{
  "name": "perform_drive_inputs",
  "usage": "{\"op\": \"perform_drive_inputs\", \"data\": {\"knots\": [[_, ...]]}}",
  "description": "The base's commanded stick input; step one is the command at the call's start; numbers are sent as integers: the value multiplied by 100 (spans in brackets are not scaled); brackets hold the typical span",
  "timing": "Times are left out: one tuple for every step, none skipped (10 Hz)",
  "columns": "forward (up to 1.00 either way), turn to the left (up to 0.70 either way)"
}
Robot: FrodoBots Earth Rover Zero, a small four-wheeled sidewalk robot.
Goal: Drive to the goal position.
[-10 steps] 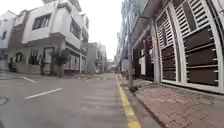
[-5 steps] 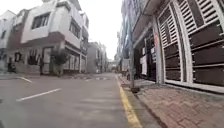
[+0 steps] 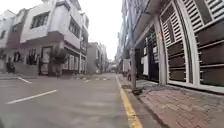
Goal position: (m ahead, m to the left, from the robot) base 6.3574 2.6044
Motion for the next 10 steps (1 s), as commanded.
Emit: {"op": "perform_drive_inputs", "data": {"knots": [[47,1],[47,1],[47,1],[47,1],[47,1],[47,1],[47,1],[47,1],[47,1],[47,1]]}}
